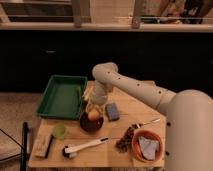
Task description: Place apple in purple bowl
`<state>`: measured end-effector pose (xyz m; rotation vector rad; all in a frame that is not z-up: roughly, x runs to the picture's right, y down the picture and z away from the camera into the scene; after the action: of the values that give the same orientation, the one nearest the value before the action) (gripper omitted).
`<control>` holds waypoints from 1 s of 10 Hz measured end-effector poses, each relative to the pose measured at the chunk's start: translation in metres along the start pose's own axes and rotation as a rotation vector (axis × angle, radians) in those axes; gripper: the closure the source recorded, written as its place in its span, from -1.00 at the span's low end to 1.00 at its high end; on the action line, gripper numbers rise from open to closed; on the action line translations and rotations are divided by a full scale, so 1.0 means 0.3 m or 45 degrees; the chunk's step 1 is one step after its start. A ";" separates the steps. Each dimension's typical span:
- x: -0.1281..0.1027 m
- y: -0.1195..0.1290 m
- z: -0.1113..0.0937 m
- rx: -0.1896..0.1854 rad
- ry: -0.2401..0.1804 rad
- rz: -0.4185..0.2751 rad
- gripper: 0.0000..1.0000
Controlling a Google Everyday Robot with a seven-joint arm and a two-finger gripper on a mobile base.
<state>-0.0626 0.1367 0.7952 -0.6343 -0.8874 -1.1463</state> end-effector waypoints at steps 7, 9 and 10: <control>0.006 -0.045 0.043 -0.032 -0.084 -0.107 -0.60; 0.003 -0.046 0.026 -0.040 -0.074 -0.113 -0.60; 0.003 -0.040 0.009 -0.044 -0.065 -0.111 -0.60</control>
<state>-0.0747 0.1349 0.7973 -0.6607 -0.9482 -1.2299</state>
